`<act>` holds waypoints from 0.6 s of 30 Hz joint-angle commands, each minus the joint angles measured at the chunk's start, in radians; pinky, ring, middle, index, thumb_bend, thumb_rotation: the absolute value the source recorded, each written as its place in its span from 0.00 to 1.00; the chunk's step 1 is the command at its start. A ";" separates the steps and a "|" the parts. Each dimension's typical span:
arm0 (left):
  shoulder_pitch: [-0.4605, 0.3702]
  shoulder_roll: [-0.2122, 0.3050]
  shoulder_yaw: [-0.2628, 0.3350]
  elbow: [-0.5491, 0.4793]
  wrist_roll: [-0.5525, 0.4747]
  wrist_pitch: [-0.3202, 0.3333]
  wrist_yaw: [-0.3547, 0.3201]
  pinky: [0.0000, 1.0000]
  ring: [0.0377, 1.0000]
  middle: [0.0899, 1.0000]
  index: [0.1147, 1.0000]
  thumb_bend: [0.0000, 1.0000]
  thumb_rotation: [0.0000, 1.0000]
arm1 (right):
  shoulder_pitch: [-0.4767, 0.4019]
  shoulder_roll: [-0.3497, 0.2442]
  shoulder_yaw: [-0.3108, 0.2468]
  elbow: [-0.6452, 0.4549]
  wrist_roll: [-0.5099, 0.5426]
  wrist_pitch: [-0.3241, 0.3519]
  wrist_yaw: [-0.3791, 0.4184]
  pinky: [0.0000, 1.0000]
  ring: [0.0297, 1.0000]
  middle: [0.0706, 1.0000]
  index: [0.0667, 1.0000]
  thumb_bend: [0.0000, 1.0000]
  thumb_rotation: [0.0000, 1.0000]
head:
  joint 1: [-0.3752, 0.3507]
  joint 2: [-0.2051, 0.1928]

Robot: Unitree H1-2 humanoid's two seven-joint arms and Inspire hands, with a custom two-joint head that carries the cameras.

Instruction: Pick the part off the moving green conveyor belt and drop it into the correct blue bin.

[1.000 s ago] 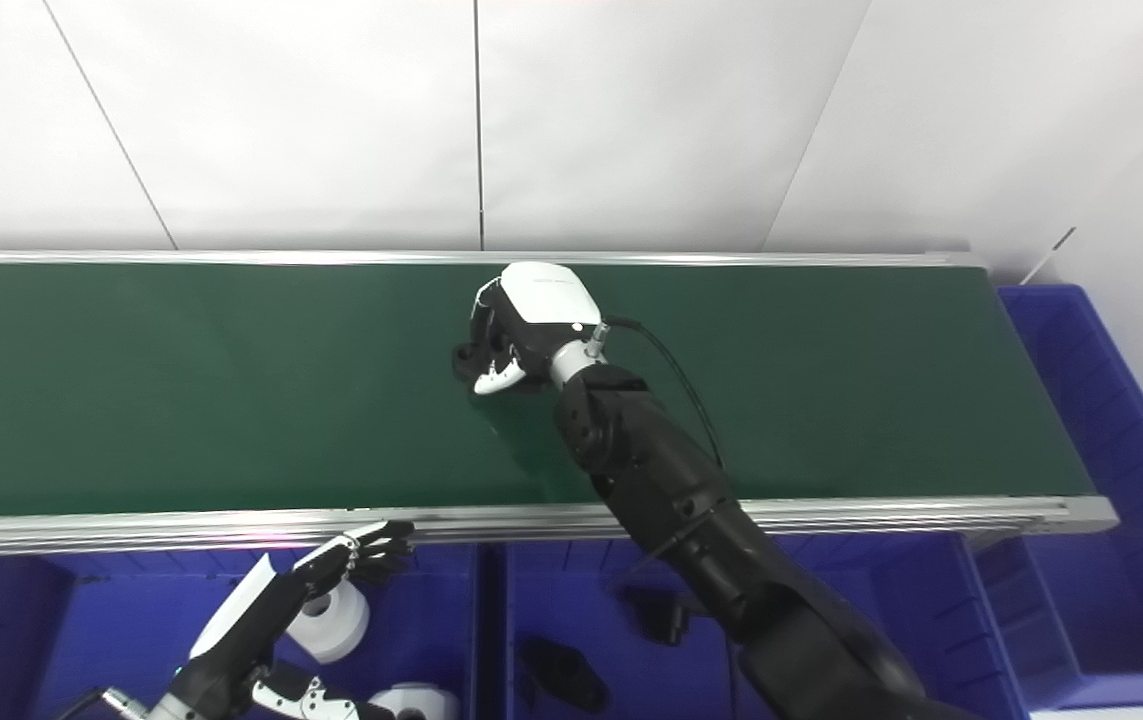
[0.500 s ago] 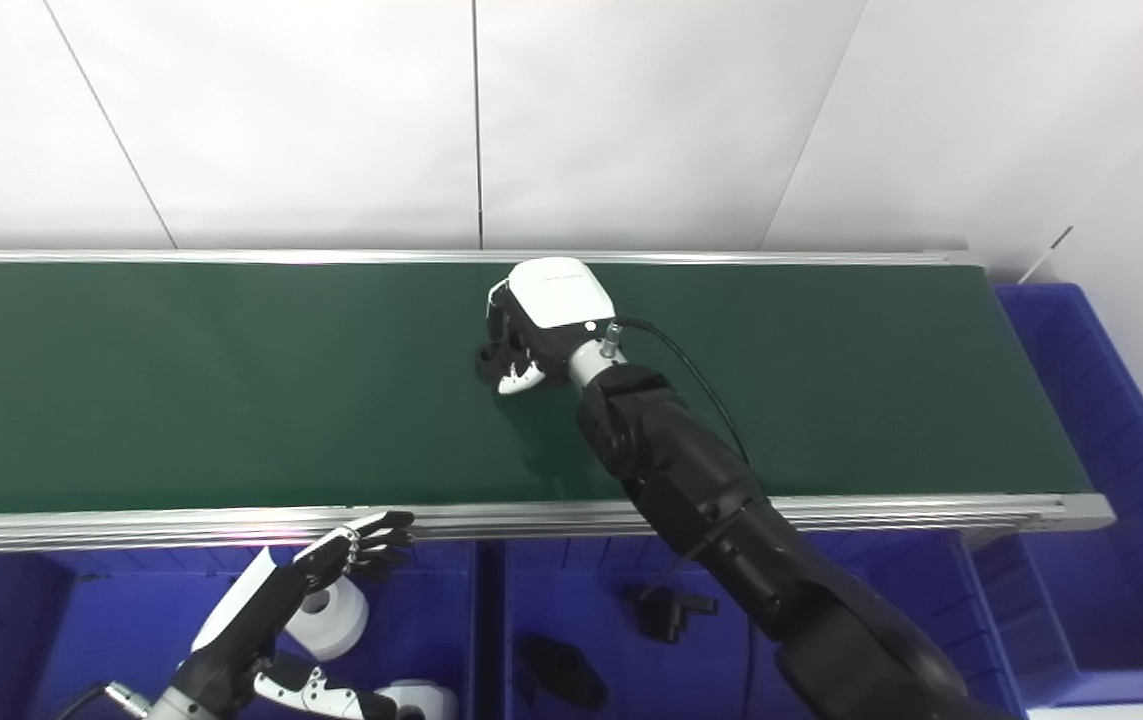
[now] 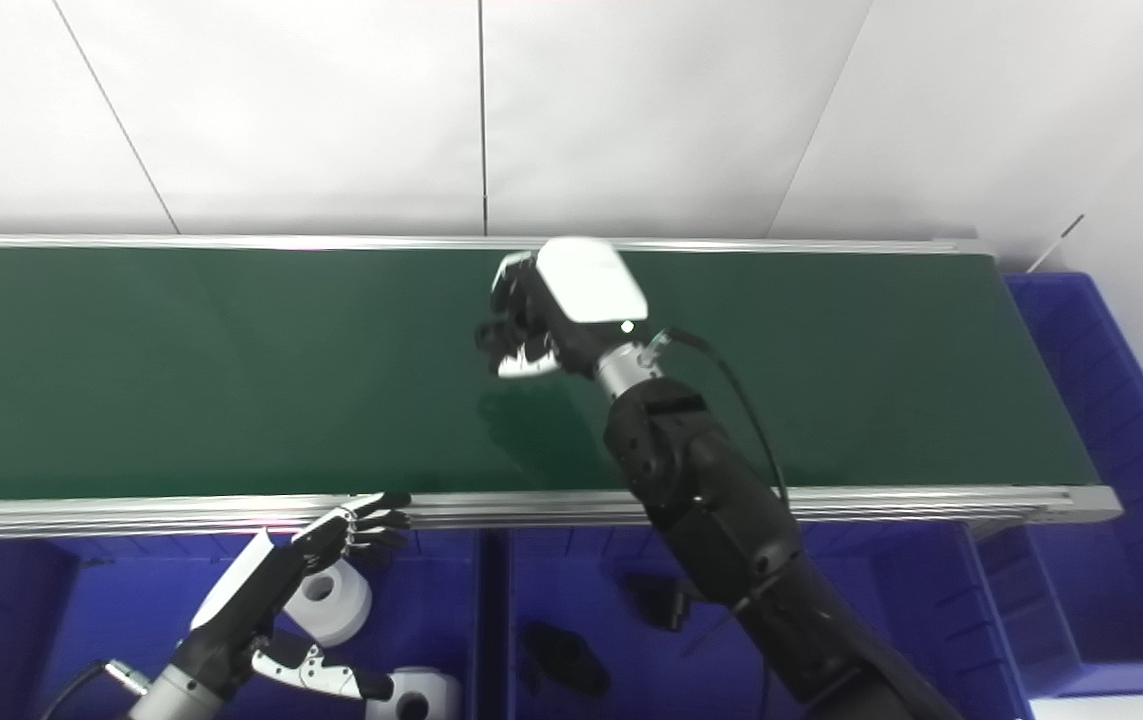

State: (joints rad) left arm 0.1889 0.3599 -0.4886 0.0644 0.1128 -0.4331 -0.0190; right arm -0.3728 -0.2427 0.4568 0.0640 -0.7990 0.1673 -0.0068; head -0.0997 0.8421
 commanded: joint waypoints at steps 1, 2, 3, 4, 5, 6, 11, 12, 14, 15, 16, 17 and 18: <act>-0.011 -0.003 0.011 -0.012 -0.012 -0.037 -0.010 0.66 0.73 0.80 0.84 0.89 0.30 | 0.013 -0.004 -0.018 -0.065 0.000 -0.022 0.001 0.32 0.37 0.50 0.47 0.51 0.00 | -0.001 0.002; -0.011 -0.003 0.013 -0.012 -0.013 -0.037 -0.011 0.66 0.73 0.80 0.84 0.89 0.30 | 0.025 -0.006 -0.024 -0.087 0.001 -0.020 0.004 0.33 0.38 0.50 0.46 0.51 0.00 | -0.002 0.003; -0.011 -0.003 0.016 -0.011 -0.015 -0.037 -0.014 0.66 0.73 0.80 0.84 0.89 0.30 | 0.037 -0.006 -0.031 -0.108 0.004 -0.015 0.010 0.33 0.38 0.51 0.46 0.51 0.00 | -0.002 0.005; -0.010 -0.004 0.019 -0.012 -0.020 -0.037 -0.018 0.66 0.73 0.80 0.84 0.89 0.30 | 0.050 -0.005 -0.040 -0.132 0.007 -0.007 0.019 0.33 0.38 0.51 0.46 0.51 0.00 | -0.003 0.006; -0.009 -0.005 0.023 -0.012 -0.024 -0.037 -0.022 0.66 0.73 0.80 0.84 0.89 0.30 | 0.061 -0.003 -0.047 -0.150 0.010 -0.002 0.026 0.33 0.41 0.49 0.45 0.52 0.00 | -0.003 0.009; -0.008 -0.007 0.027 -0.012 -0.028 -0.037 -0.027 0.66 0.73 0.80 0.84 0.89 0.29 | 0.073 -0.001 -0.054 -0.166 0.012 -0.002 0.029 0.32 0.42 0.48 0.44 0.52 0.00 | -0.003 0.009; -0.003 -0.010 0.043 -0.018 -0.037 -0.037 -0.047 0.67 0.74 0.80 0.83 0.89 0.28 | 0.159 0.006 -0.081 -0.250 0.011 0.002 0.047 0.32 0.38 0.49 0.47 0.51 0.00 | -0.018 0.022; -0.002 -0.010 0.047 -0.020 -0.037 -0.037 -0.051 0.66 0.74 0.81 0.83 0.89 0.29 | 0.182 0.005 -0.083 -0.267 0.010 0.000 0.049 0.32 0.37 0.48 0.47 0.51 0.00 | -0.021 0.024; 0.000 -0.011 0.055 -0.023 -0.038 -0.037 -0.059 0.66 0.74 0.81 0.83 0.90 0.29 | 0.214 0.006 -0.087 -0.290 0.009 -0.006 0.053 0.32 0.37 0.48 0.48 0.51 0.00 | -0.032 0.033; 0.002 -0.012 0.060 -0.025 -0.041 -0.037 -0.065 0.66 0.74 0.81 0.83 0.90 0.29 | 0.250 0.006 -0.091 -0.311 0.024 -0.011 0.057 0.32 0.37 0.48 0.48 0.51 0.00 | -0.039 0.041; 0.003 -0.013 0.065 -0.025 -0.044 -0.037 -0.070 0.66 0.74 0.81 0.83 0.90 0.29 | 0.274 0.006 -0.094 -0.325 0.036 -0.015 0.062 0.31 0.36 0.47 0.49 0.51 0.00 | -0.039 0.041; 0.004 -0.015 0.071 -0.026 -0.053 -0.037 -0.078 0.65 0.74 0.81 0.83 0.90 0.29 | 0.313 0.006 -0.096 -0.346 0.048 -0.021 0.065 0.31 0.36 0.47 0.49 0.51 0.00 | -0.042 0.044; 0.005 -0.017 0.076 -0.027 -0.059 -0.037 -0.085 0.66 0.75 0.82 0.83 0.90 0.28 | 0.339 0.006 -0.098 -0.359 0.055 -0.025 0.067 0.28 0.34 0.46 0.50 0.51 0.00 | -0.042 0.044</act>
State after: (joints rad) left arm 0.1947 0.3429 -0.4235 0.0629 0.0691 -0.4331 -0.0942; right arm -0.0491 -0.2382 0.3697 -0.2423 -0.7579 0.1698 0.0675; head -0.1427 0.8866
